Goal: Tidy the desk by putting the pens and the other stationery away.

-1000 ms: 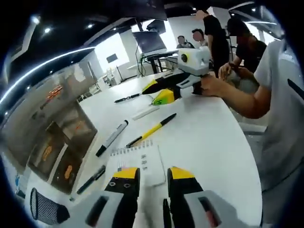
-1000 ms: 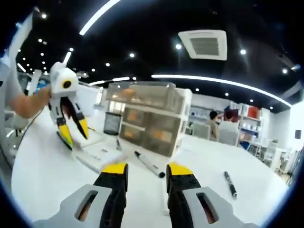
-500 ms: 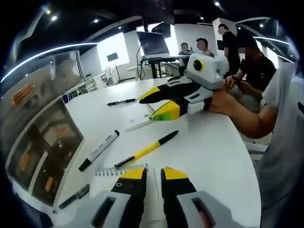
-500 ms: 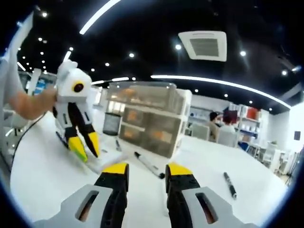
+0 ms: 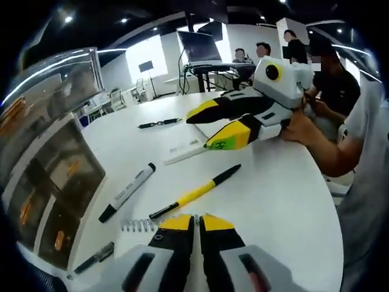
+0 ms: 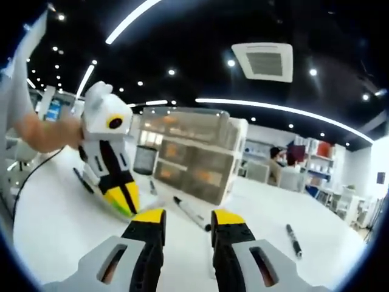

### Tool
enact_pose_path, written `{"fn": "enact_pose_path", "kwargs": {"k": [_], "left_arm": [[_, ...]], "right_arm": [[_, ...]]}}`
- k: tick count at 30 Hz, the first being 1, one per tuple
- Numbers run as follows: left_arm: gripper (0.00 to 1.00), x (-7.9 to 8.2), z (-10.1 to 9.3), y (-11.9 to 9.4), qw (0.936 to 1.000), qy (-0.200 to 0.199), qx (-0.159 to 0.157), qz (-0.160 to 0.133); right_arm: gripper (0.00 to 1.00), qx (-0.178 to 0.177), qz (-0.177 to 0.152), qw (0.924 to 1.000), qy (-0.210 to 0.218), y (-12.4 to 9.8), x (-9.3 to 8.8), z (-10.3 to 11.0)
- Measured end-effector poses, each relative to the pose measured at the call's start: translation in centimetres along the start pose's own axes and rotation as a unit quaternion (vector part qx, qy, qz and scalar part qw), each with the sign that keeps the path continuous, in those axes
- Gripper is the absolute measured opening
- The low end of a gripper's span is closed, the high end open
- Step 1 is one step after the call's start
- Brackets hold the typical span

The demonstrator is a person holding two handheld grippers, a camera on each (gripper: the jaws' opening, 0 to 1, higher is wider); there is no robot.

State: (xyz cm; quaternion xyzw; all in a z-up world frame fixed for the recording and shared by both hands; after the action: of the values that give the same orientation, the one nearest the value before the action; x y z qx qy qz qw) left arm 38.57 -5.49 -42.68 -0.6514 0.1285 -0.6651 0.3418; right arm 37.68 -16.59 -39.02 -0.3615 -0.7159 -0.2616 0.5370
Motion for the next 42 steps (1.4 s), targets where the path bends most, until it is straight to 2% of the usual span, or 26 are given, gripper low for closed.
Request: {"fn": "enact_pose_path", "kwargs": {"k": [7, 8, 10, 11, 15, 20, 27, 31, 36, 37, 38, 40, 42], "left_arm": [[0.06, 0.1, 0.3, 0.2, 0.9997, -0.015, -0.015, 0.009], [0.06, -0.3, 0.4, 0.2, 0.999, -0.018, -0.026, 0.031], [0.07, -0.3, 0.4, 0.2, 0.9989, -0.02, -0.03, 0.029], [0.07, -0.2, 0.5, 0.2, 0.9978, -0.03, -0.042, 0.041], [0.1, 1.1, 1.0, 0.2, 0.9982, -0.007, -0.032, 0.049], [0.1, 2.1, 0.2, 0.6, 0.9971, 0.006, -0.049, 0.058], [0.1, 1.7, 0.1, 1.0, 0.995, 0.023, -0.047, 0.085], [0.1, 1.6, 0.5, 0.9, 0.9952, 0.036, -0.03, 0.086], [0.11, 0.9, 0.2, 1.3, 0.9938, 0.043, -0.028, 0.099], [0.14, 1.0, 0.2, 1.3, 0.9938, 0.04, -0.029, 0.099], [0.18, 0.7, 0.1, 1.3, 0.9926, 0.034, -0.03, 0.113], [0.22, 0.1, -0.2, 1.6, 0.9892, 0.067, -0.033, 0.126], [0.16, 0.1, -0.3, 1.6, 0.9888, 0.069, -0.031, 0.128]], "right_arm": [[0.27, 0.003, 0.015, 0.9998, -0.014, 0.2, -0.4, 0.3], [0.27, 0.003, 0.016, 0.9997, -0.018, 0.2, -0.4, 0.4], [0.27, 0.004, 0.017, 0.9996, -0.022, 0.3, -0.4, 0.4], [0.27, 0.004, 0.018, 0.9996, -0.024, 0.3, -0.4, 0.5], [0.27, 0.003, 0.019, 0.9995, -0.025, 0.3, -0.4, 0.4], [0.27, 0.001, 0.021, 0.9995, -0.024, 0.2, -0.5, 0.4], [0.27, 0.002, 0.023, 0.9994, -0.026, 0.2, -0.5, 0.4], [0.27, 0.003, 0.021, 0.9994, -0.028, 0.2, -0.4, 0.5], [0.27, 0.004, 0.021, 0.9993, -0.029, 0.1, -0.4, 0.6], [0.27, 0.004, 0.022, 0.9993, -0.03, 0.1, -0.4, 0.6], [0.27, 0.005, 0.022, 0.9993, -0.03, 0.1, -0.4, 0.6], [0.27, 0.005, 0.023, 0.9992, -0.031, 0.1, -0.4, 0.6], [0.27, 0.006, 0.023, 0.9992, -0.032, 0.1, -0.4, 0.7]]}}
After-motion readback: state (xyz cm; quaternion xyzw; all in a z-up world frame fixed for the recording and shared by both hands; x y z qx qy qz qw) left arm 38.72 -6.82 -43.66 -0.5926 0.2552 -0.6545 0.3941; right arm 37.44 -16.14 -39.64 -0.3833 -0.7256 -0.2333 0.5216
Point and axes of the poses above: the point that each gripper's makers call its tool centre point, and the gripper's own axes: y roughly forward along the fingers, z roughly to its left, x roughly out of its top, the point moved 3 cm from there along -y, roughly backward along the fingers, and after that the axes turned 3 degrees about -y, right-handed, at the moved point
